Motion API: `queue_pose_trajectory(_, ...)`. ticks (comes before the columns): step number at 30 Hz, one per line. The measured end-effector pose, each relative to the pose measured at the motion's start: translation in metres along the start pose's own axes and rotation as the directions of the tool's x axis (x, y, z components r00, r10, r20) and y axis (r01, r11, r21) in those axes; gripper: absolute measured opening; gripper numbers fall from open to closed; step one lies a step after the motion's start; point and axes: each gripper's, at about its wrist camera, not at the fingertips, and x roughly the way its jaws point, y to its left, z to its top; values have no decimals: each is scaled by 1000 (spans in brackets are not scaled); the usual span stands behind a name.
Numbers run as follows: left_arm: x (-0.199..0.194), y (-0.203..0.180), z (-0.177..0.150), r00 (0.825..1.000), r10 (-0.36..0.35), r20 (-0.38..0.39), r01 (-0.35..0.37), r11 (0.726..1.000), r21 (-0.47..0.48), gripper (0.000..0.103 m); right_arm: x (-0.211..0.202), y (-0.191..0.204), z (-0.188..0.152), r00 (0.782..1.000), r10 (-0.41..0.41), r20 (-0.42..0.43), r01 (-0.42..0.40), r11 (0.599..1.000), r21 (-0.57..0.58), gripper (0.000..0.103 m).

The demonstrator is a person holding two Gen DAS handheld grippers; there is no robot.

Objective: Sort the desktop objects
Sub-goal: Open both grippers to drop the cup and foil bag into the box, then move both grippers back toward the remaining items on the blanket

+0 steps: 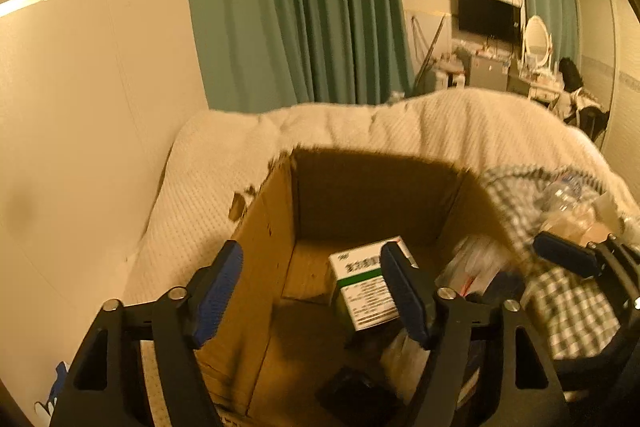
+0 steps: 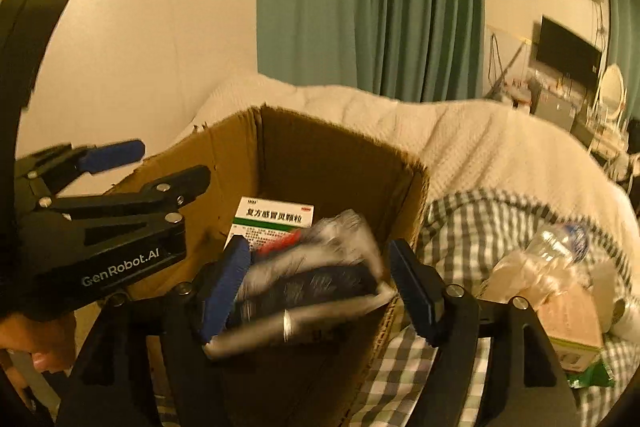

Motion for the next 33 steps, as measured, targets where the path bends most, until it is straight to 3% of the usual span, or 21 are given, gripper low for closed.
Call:
queue_pose_trajectory(7, -44, -3, 16, 994, -10, 109, 15, 999, -45, 88, -30, 2, 8, 994, -21, 106, 26, 999, -45, 84)
queue_pose_trajectory(12, -66, 4, 25, 985, 21, 172, -3, 995, -102, 103, -56, -11, 14, 987, -39, 157, 42, 999, -13, 92)
queue_pose_trajectory(17, -81, 19, 31, 981, 19, 194, 18, 982, -188, 103, -85, -31, 22, 973, -70, 222, 59, 997, 55, 103)
queue_pose_trajectory(23, -100, 29, 32, 974, 38, 225, 19, 968, -248, 103, -105, -46, 28, 963, -96, 251, 77, 994, 82, 103)
queue_pose_trajectory(33, -129, 21, 38, 961, 43, 274, 26, 969, -245, 103, -135, -64, 33, 950, -139, 279, 116, 988, 100, 103)
